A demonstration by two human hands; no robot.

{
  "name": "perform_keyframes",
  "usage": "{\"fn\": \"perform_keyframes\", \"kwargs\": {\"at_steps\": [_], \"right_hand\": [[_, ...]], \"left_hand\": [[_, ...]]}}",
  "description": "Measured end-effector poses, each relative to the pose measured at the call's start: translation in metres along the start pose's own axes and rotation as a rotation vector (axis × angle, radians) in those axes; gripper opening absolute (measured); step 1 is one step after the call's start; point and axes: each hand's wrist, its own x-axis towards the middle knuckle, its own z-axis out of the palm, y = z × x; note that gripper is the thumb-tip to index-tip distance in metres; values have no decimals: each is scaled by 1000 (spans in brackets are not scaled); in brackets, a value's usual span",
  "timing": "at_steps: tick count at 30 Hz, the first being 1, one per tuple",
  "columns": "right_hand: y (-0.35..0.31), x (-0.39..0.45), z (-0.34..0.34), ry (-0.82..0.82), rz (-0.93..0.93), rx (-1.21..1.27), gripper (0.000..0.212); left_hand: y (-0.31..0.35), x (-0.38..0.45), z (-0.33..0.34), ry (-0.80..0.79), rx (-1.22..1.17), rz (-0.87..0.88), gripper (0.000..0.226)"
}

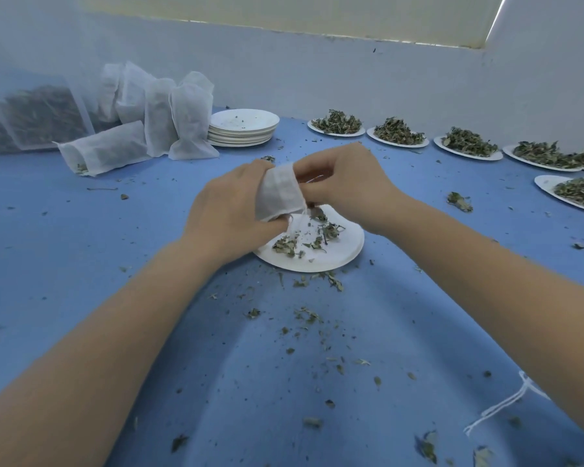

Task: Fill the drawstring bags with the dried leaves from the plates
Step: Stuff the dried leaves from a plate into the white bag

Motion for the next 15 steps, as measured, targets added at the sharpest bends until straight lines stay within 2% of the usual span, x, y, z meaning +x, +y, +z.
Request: {"fn": "perform_keyframes", "kwargs": {"at_steps": [3, 6, 8, 10, 15], "right_hand": [[-1, 2, 11, 17, -25, -113, 18], [-7, 2, 11, -156, -10, -173, 25], [-11, 0, 2, -297, -5, -158, 19], [-12, -1, -6, -367, -17, -127, 13], [-9, -4, -13, -187, -108, -109, 26]], "left_hand": [[5, -2, 2, 26, 19, 40, 54], [6, -4, 4, 24, 17, 43, 52], [6, -3, 2, 22, -11, 7, 51], [6, -2, -2, 1, -20, -19, 51], [7, -1, -8, -13, -62, -30, 50]]}}
